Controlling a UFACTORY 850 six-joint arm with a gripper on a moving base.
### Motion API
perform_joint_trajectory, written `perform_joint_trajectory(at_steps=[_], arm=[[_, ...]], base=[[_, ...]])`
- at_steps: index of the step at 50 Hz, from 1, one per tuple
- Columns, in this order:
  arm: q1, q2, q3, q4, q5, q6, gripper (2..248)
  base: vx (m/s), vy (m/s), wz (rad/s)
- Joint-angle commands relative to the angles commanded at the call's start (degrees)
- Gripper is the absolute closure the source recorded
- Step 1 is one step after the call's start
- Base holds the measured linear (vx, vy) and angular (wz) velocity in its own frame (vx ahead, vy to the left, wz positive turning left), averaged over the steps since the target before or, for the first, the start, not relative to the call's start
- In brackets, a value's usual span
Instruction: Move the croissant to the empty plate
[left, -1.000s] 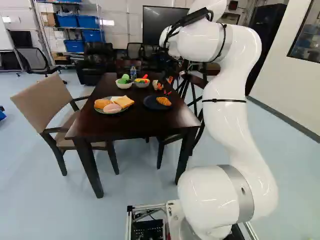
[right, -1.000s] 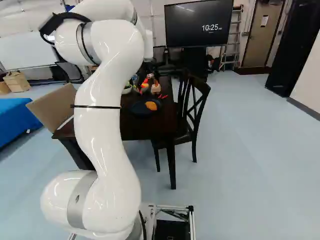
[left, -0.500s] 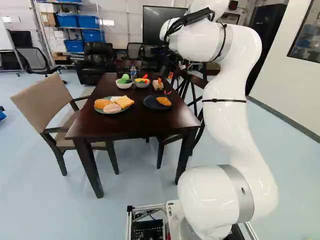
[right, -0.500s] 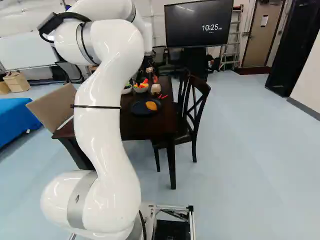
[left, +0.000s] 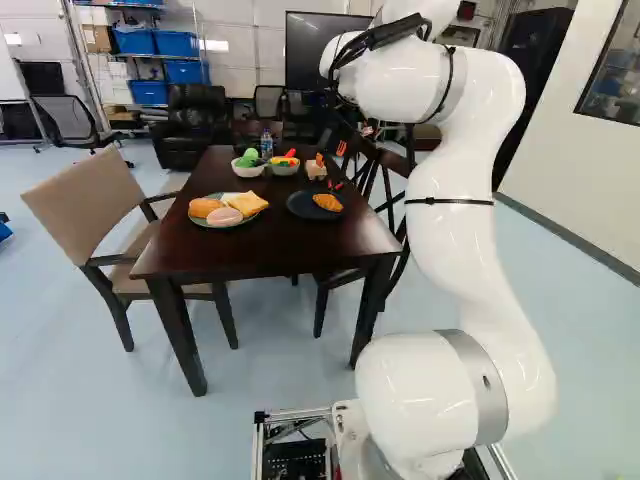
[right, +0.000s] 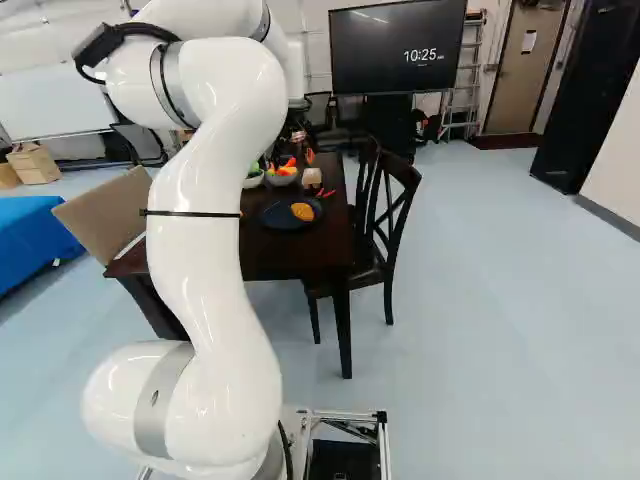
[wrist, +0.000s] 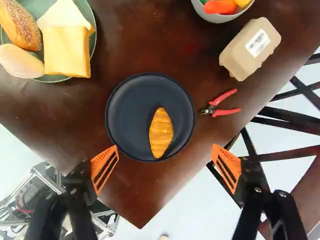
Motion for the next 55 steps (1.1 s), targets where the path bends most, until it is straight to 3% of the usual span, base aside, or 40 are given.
perform_joint_trajectory(at_steps=[28,55], arm=[[0.04,1.92,3.82,-0.33,4.08,1.96,3],[0.13,6.04,12.04,-1.03,12.85,6.17,3]], base=[[0.0,0.0,0.0],[0.0,0.0,0.0]])
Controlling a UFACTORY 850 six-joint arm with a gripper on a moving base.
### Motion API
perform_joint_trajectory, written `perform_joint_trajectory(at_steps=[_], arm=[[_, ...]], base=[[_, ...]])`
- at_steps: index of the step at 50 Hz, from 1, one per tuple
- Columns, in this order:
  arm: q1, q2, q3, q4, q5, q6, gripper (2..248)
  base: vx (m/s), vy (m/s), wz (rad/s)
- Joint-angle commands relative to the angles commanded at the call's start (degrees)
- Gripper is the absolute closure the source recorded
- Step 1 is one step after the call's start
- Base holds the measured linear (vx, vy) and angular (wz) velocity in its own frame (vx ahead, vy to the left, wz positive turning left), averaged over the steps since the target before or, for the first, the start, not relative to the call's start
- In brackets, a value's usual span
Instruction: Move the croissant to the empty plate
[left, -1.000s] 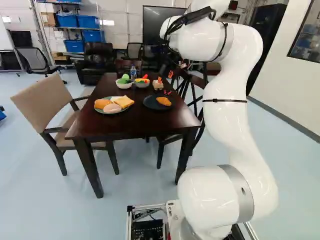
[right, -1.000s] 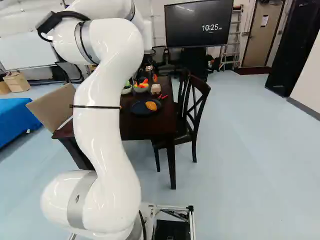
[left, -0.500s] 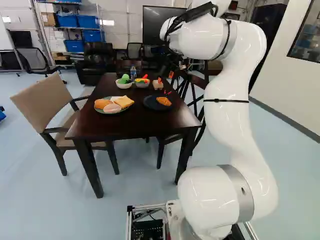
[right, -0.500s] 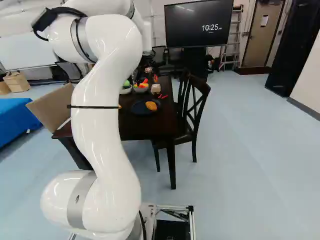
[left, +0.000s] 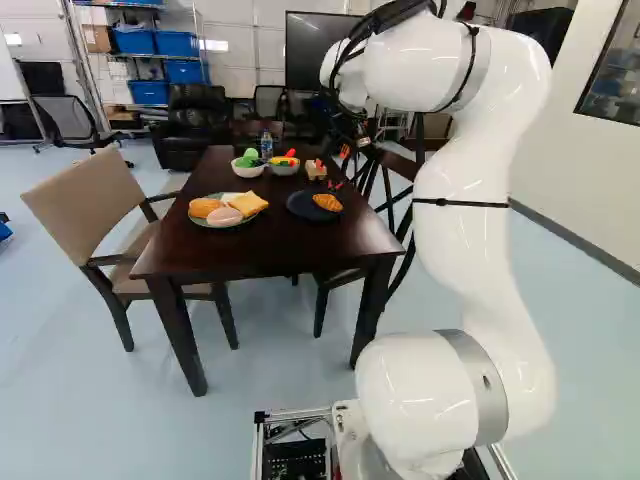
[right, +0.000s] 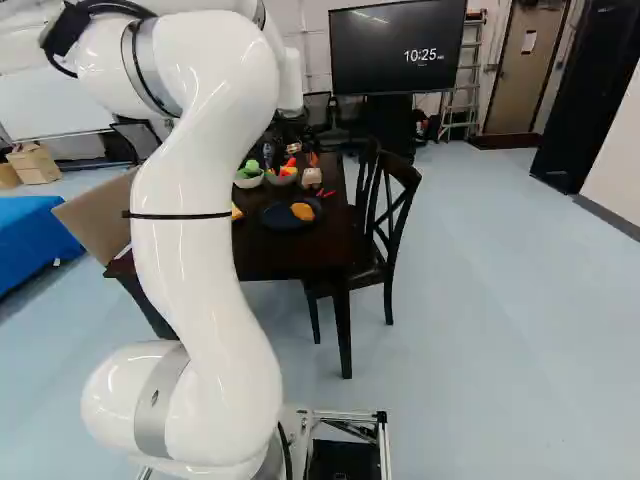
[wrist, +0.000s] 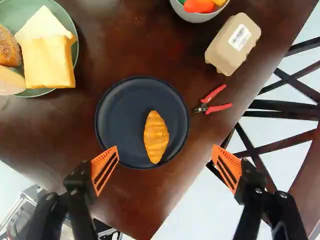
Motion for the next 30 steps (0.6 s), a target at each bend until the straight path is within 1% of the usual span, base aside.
perform_joint_trajectory(at_steps=[16,30], arm=[[0.08,3.46,6.9,-0.59,7.37,3.54,3],[0.16,7.24,14.42,-1.23,15.4,7.39,3]], base=[[0.0,0.0,0.0],[0.0,0.0,0.0]])
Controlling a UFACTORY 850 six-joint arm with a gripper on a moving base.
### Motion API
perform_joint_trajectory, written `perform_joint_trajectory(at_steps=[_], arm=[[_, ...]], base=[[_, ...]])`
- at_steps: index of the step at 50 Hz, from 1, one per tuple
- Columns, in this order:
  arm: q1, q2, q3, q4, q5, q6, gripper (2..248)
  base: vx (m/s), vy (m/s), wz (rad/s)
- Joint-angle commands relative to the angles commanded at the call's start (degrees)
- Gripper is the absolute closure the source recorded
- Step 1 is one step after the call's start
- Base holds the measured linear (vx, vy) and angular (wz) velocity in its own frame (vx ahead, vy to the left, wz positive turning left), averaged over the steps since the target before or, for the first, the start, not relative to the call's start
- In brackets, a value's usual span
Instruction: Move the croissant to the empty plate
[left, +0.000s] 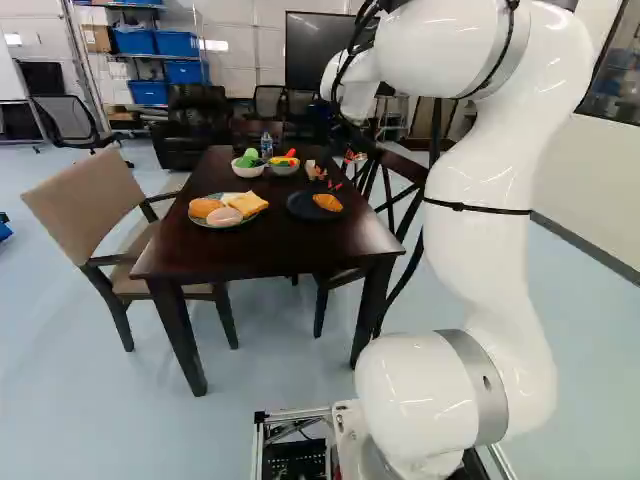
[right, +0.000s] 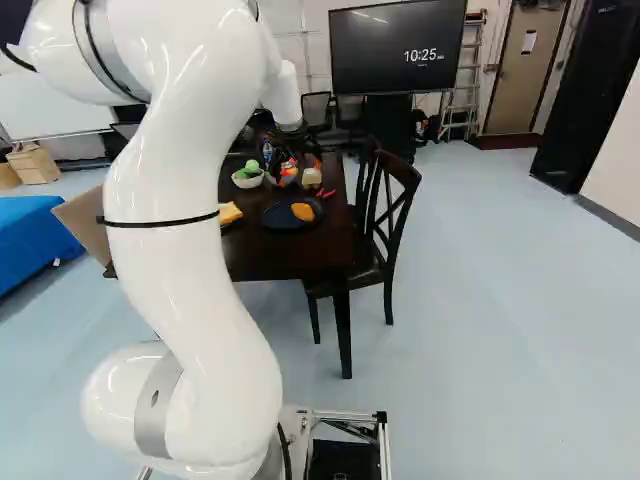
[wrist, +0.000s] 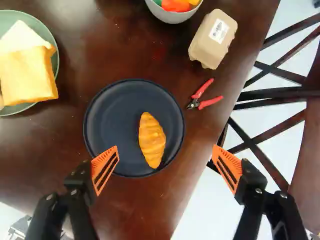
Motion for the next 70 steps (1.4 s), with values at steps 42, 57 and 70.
perform_joint_trajectory(at_steps=[42,57,70], arm=[[0.32,14.3,28.49,-2.43,30.43,14.6,3],[0.44,19.68,39.22,-3.34,41.89,20.1,3],[0.53,23.8,47.43,-4.04,50.66,24.31,3]], base=[[0.0,0.0,0.0],[0.0,0.0,0.0],[0.0,0.0,0.0]])
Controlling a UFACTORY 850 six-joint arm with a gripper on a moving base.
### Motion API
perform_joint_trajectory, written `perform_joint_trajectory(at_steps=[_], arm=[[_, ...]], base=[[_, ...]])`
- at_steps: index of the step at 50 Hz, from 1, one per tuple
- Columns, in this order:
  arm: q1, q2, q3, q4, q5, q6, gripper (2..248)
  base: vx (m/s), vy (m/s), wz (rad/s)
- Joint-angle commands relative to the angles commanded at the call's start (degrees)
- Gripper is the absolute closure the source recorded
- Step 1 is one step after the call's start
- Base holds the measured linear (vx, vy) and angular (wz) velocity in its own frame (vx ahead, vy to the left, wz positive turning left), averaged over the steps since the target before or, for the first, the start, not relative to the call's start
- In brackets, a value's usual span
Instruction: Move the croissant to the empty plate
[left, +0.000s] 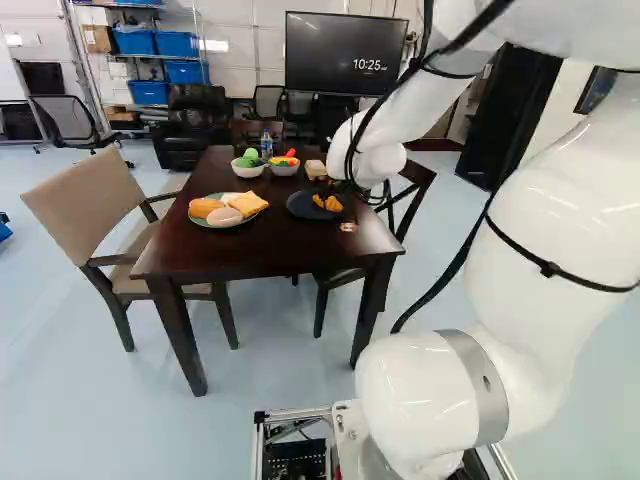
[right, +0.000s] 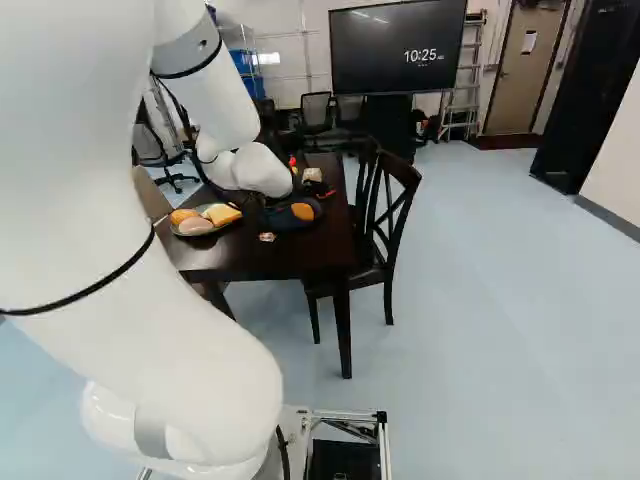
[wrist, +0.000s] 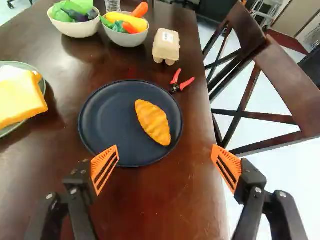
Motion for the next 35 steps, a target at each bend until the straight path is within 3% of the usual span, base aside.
perform_joint_trajectory(at_steps=[35], arm=[[0.19,8.61,17.16,-1.46,18.33,8.8,3]], base=[[0.0,0.0,0.0]])
